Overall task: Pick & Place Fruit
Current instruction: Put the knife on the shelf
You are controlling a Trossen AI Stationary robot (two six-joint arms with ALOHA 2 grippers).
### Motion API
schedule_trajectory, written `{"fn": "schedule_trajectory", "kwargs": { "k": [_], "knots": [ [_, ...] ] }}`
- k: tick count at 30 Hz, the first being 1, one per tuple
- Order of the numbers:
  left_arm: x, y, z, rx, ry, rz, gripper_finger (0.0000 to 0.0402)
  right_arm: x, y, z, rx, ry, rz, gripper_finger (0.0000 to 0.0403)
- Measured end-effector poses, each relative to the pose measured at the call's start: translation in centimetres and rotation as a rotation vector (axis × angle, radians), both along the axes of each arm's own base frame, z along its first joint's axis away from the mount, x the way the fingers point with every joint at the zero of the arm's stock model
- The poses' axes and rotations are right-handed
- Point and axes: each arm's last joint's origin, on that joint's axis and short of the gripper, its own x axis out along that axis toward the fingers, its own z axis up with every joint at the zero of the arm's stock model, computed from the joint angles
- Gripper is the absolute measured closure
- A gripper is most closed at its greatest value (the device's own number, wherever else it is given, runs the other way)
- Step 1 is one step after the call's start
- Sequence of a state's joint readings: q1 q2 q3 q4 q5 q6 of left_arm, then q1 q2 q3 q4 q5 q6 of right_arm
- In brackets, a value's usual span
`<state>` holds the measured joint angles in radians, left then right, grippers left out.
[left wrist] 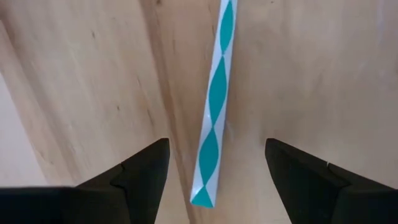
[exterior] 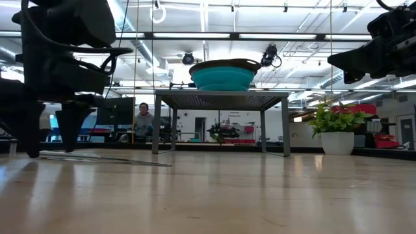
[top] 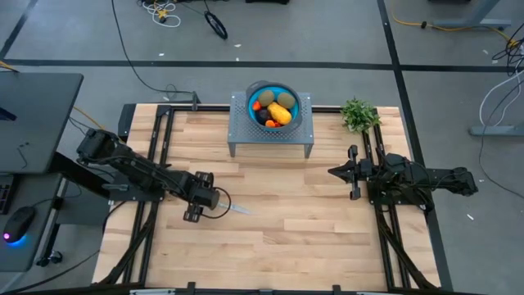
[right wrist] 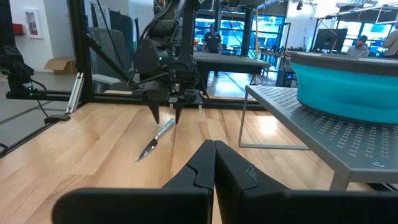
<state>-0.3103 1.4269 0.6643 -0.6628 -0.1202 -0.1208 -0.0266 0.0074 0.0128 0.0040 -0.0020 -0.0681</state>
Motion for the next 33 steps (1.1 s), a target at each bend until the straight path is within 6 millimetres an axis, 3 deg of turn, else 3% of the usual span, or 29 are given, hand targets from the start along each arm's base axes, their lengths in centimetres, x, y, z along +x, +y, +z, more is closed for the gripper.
{"fn": "schedule_trajectory", "kwargs": {
  "k": [18, 33],
  "knots": [
    [-0.6, 0.5, -0.9, -0.001, 0.013, 0.011, 0.0132, 0.0, 0.0, 0.0, 0.0, 0.0, 0.0, 0.0396],
    [-0.4, 1.4, -1.0, -0.07, 0.042, -0.048, 0.0196, 0.0, 0.0, 0.0, 0.0, 0.0, 0.0, 0.0396]
  ]
}}
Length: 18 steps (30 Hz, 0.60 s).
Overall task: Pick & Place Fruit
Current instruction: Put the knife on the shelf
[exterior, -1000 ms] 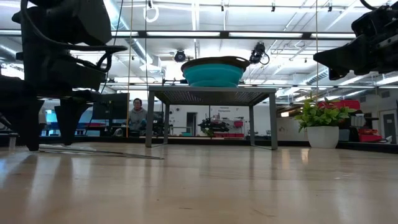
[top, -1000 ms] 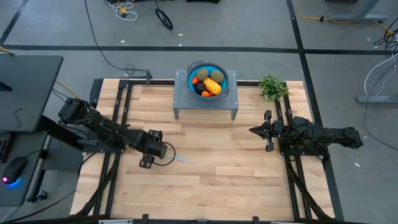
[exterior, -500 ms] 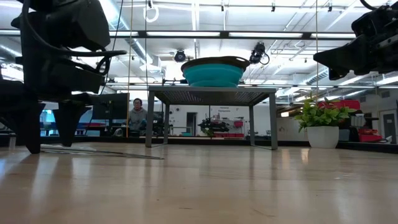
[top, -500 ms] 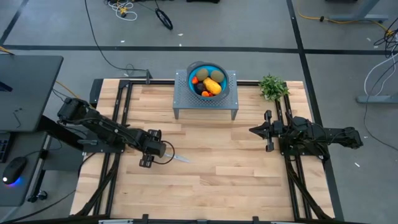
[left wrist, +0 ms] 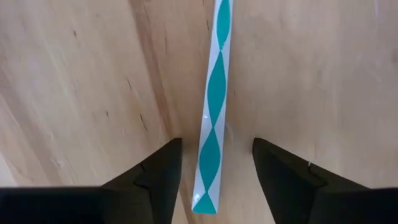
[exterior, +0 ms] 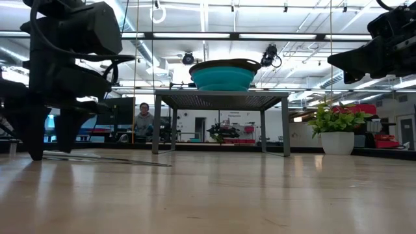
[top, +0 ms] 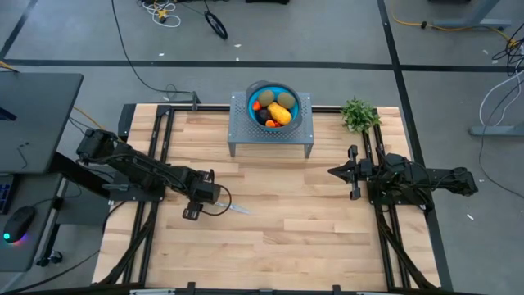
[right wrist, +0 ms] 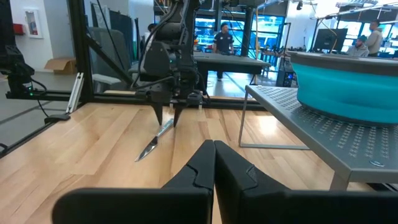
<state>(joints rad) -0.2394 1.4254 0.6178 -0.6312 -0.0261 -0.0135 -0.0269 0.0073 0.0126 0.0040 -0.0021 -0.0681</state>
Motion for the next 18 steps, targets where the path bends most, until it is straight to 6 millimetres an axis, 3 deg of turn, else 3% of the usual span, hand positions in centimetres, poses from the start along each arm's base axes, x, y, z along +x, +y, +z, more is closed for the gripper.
{"fn": "schedule_trajectory", "kwargs": {
  "k": [18],
  "knots": [
    [-0.05, 0.01, -0.04, 0.004, 0.004, 0.005, 0.0299, 0.0, 0.0, 0.0, 0.0, 0.0, 0.0, 0.0396]
  ]
}}
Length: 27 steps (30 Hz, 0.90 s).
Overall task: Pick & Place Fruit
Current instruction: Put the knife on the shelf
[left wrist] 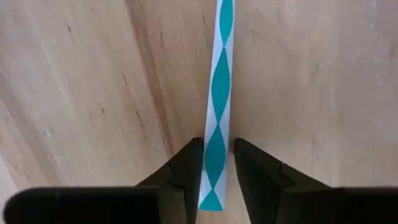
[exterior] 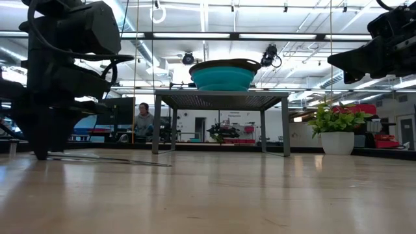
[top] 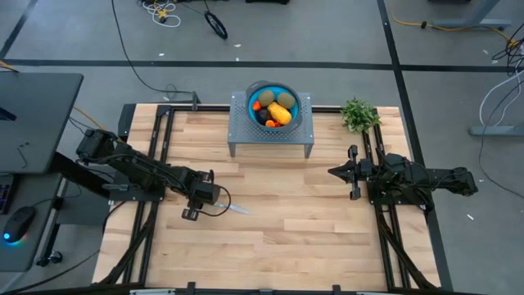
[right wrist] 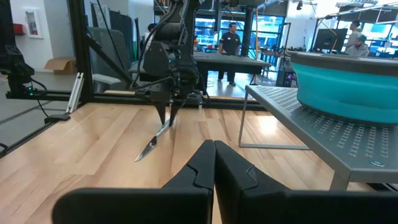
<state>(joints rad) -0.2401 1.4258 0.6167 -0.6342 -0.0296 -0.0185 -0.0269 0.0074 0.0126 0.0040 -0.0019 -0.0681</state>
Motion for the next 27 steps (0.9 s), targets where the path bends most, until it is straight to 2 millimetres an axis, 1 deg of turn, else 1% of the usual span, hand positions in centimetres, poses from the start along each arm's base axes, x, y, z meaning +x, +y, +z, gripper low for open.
{"fn": "schedule_trajectory", "kwargs": {
  "k": [11, 19, 23, 27],
  "knots": [
    [0.2, 0.0, 0.0, -0.003, -0.018, 0.004, 0.0337, 0.0, 0.0, 0.0, 0.0, 0.0, 0.0, 0.0396],
    [0.3, 0.0, 0.1, -0.004, -0.027, 0.0, 0.0337, 0.0, 0.0, 0.0, 0.0, 0.0, 0.0, 0.0396],
    [0.3, 0.0, 0.8, 0.007, -0.035, -0.001, 0.0345, 0.0, 0.0, 0.0, 0.0, 0.0, 0.0, 0.0396],
    [0.3, 0.0, 2.2, -0.012, -0.095, 0.007, 0.0346, 0.0, 0.0, 0.0, 0.0, 0.0, 0.0, 0.0396]
  ]
}}
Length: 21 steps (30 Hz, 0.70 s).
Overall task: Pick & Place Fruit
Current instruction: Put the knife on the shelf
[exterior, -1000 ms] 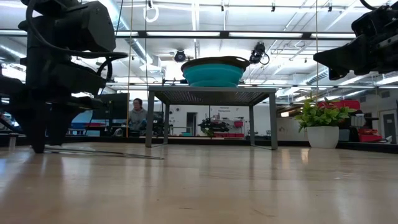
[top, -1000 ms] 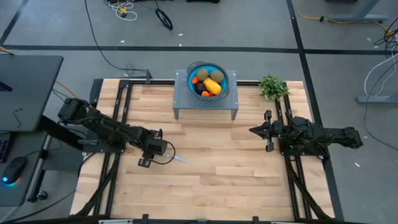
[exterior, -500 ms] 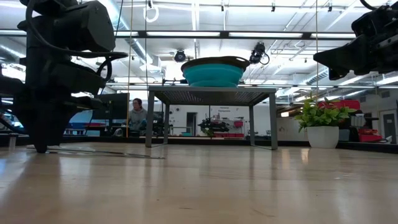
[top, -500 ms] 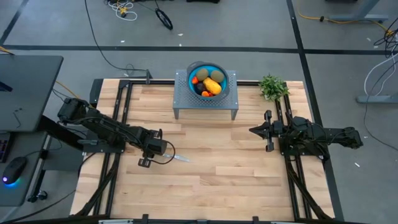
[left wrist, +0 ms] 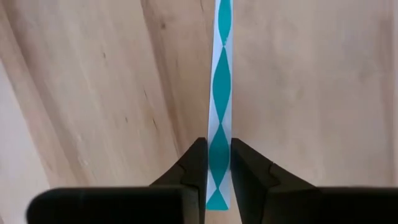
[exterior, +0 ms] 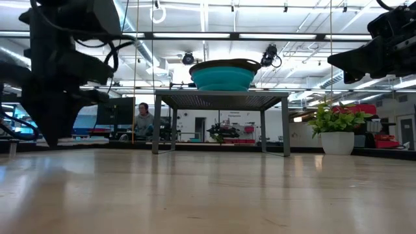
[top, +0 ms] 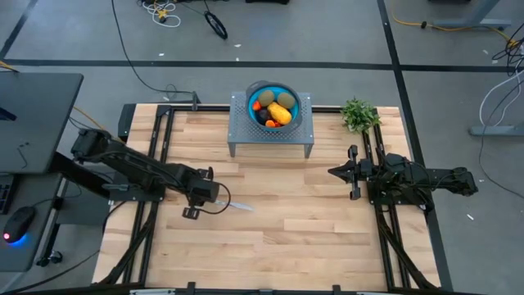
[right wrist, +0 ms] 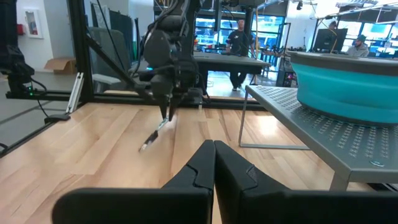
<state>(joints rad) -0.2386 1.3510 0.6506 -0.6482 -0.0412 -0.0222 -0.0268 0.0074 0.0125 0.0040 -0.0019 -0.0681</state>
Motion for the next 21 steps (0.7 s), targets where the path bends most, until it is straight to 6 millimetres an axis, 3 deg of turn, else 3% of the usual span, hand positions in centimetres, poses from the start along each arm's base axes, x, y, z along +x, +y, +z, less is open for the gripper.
{"fn": "schedule_trajectory", "kwargs": {
  "k": [11, 21],
  "knots": [
    [-1.0, 0.1, 2.7, -0.07, -0.069, 0.06, 0.0346, 0.0, 0.0, 0.0, 0.0, -0.001, 0.0, 0.0396],
    [-1.3, 0.3, 2.9, -0.059, -0.07, 0.137, 0.0346, 0.0, 0.0, 0.0, 0.0, 0.0, 0.0, 0.0396]
  ]
}}
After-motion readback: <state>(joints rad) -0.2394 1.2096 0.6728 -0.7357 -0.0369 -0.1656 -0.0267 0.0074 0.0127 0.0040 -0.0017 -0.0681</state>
